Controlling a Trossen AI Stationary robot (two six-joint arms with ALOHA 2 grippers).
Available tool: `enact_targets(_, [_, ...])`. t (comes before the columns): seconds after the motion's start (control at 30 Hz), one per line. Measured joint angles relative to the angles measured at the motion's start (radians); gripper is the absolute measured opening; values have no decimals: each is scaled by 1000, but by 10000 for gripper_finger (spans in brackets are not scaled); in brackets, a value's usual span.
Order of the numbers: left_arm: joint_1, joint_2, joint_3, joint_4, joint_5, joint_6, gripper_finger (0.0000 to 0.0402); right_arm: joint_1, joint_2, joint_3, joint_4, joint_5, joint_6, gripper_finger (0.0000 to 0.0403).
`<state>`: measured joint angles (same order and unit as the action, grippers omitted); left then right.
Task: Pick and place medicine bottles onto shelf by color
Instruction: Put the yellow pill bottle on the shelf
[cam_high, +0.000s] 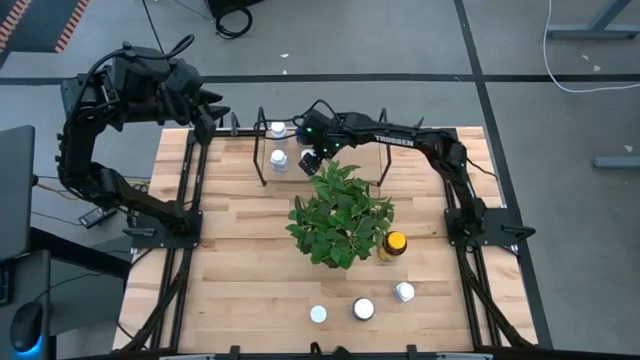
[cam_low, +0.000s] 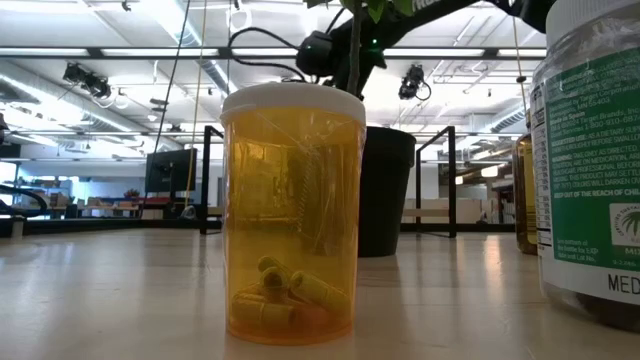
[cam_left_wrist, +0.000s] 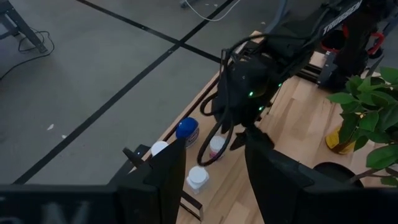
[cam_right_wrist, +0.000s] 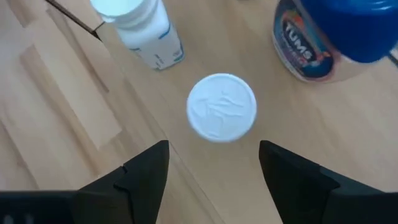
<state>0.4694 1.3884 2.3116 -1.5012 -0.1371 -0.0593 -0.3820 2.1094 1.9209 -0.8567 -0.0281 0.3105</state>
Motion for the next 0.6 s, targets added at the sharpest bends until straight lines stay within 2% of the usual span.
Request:
enact_targets(0.3, [0,0,0,-13,3,-61,172,19,-70,2,-139,17,-79,256])
enact_targets(0.43, [-11,0,0,-18,4,-140,172,19,-111,2,-211,61,-71,255])
enact_targets(0.6, [-38,0,0,-20,3,-195,172,8,-186,2,-212,137,-31,255])
